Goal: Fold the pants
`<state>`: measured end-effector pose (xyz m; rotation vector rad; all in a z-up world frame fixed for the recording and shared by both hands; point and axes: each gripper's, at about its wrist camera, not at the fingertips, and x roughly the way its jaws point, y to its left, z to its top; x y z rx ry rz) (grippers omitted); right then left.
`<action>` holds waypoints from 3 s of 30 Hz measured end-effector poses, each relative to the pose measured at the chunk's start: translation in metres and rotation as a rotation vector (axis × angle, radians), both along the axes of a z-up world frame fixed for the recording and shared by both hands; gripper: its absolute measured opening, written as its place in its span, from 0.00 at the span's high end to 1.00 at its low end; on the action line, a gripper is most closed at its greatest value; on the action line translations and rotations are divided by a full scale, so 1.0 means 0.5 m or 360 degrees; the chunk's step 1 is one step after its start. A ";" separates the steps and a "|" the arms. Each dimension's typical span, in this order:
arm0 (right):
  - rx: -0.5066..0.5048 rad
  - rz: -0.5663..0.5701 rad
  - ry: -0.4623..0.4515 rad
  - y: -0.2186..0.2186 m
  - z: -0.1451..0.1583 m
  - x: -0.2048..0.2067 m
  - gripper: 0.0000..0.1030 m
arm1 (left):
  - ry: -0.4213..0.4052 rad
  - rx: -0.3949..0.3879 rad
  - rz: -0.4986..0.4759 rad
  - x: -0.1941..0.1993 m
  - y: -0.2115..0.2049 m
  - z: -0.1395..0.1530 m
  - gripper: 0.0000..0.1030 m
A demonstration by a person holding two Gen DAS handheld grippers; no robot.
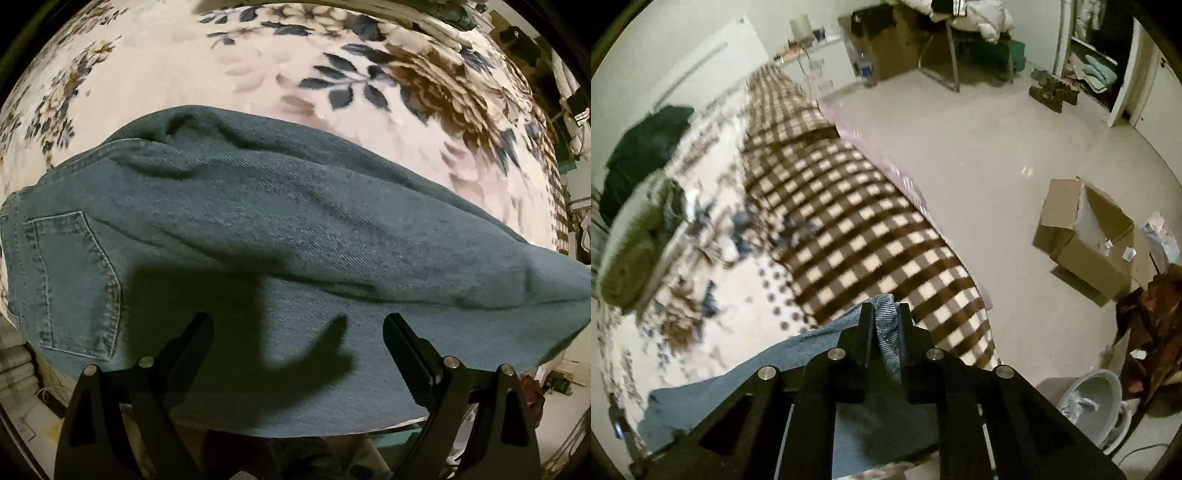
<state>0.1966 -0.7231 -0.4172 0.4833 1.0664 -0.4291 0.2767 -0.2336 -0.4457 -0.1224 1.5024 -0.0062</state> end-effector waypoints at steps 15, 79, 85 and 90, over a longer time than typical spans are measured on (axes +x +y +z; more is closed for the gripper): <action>0.0554 -0.0316 0.0248 -0.080 -0.157 -0.085 0.62 | 0.0078 -0.0015 0.0085 -0.113 0.049 -0.020 0.09; 0.1055 -0.0198 0.0627 0.513 -0.266 -0.150 0.87 | -0.0126 -0.0258 0.1230 -0.343 0.743 -0.018 0.80; 0.1066 -0.0408 0.0634 0.506 -0.317 -0.164 0.71 | -0.0104 -0.0259 0.1211 -0.324 0.741 -0.024 0.80; 0.0885 -0.0402 0.0605 0.529 -0.292 -0.147 0.97 | -0.0103 -0.0251 0.1188 -0.335 0.740 -0.010 0.80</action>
